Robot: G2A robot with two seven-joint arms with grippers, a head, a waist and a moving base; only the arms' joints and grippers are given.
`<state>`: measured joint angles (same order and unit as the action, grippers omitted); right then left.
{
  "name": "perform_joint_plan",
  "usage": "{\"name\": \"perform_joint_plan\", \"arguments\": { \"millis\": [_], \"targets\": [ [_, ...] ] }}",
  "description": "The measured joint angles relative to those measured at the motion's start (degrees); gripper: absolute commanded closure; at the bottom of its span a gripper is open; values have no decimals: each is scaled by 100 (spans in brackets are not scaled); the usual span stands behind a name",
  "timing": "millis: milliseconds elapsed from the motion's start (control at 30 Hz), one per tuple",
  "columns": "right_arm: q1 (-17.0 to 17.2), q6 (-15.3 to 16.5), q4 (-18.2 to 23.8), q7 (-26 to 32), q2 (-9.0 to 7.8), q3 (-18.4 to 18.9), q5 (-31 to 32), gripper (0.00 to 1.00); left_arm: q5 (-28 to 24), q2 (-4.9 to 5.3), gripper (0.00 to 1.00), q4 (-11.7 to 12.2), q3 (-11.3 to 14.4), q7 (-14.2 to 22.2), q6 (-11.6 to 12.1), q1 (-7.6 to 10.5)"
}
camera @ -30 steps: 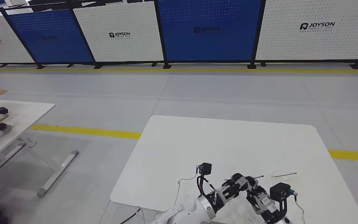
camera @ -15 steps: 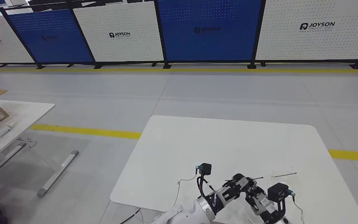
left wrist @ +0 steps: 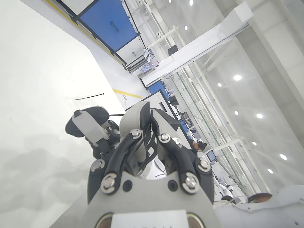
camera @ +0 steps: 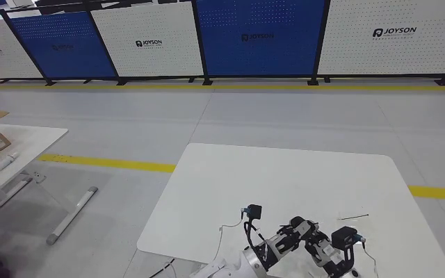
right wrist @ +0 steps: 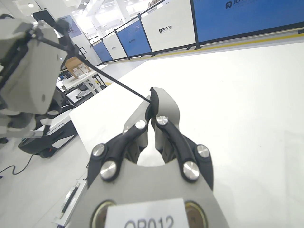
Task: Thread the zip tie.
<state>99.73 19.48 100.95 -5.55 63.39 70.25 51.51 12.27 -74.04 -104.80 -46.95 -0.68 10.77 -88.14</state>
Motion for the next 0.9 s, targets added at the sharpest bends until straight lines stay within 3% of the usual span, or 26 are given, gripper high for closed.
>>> {"name": "perform_joint_plan", "arguments": {
  "millis": [467, 533, 633, 900],
  "targets": [
    [-35, 0, -26, 9, -7, -34, -5, 100, 93, 41, 100, -128, -30, 11, 98, -109],
    [-39, 0, -32, -3, -7, -36, -38, 0, 113, 39, 100, -109, -51, -55, 29, -89],
    [-41, 0, -23, -40, -5, -33, -193, 0, 39, 17, 100, -32, -52, -153, -112, -22],
    [153, 0, 119, -577, -40, 200, -818, 0, -296, -21, 100, 161, -219, -574, -146, 56]
  ]
}}
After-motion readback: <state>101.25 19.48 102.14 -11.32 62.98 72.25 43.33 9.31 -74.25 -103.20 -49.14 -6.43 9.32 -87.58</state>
